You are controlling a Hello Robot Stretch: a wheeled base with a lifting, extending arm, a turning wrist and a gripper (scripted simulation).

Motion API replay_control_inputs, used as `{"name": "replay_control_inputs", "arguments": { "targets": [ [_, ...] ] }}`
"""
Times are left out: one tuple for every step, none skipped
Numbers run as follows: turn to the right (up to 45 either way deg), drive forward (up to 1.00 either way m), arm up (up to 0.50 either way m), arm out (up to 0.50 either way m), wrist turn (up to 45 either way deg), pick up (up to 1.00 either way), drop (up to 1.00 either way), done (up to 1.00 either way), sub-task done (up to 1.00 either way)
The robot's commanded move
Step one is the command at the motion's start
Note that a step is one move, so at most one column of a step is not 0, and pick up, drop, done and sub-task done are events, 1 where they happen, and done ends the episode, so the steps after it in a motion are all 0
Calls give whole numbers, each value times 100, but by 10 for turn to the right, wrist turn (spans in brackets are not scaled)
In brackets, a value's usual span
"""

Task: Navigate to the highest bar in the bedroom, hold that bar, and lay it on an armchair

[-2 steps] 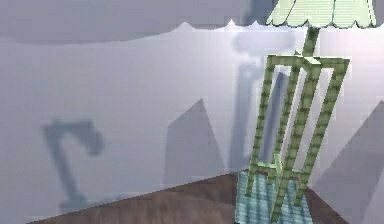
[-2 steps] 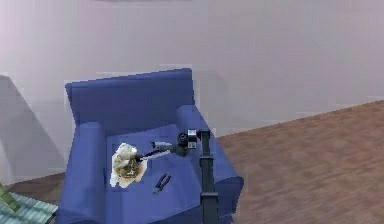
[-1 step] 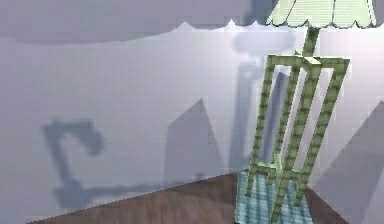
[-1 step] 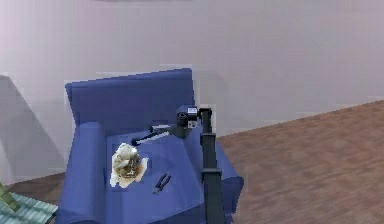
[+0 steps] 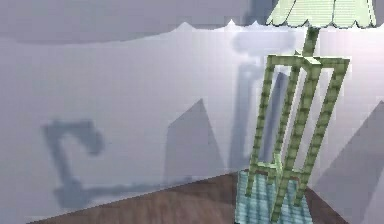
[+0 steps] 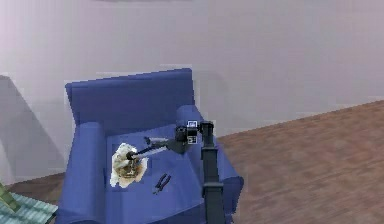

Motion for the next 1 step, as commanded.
{"name": "replay_control_inputs", "arguments": {
  "targets": [
    [0, 0, 0, 0, 0, 0, 0, 100, 0]
  ]
}}
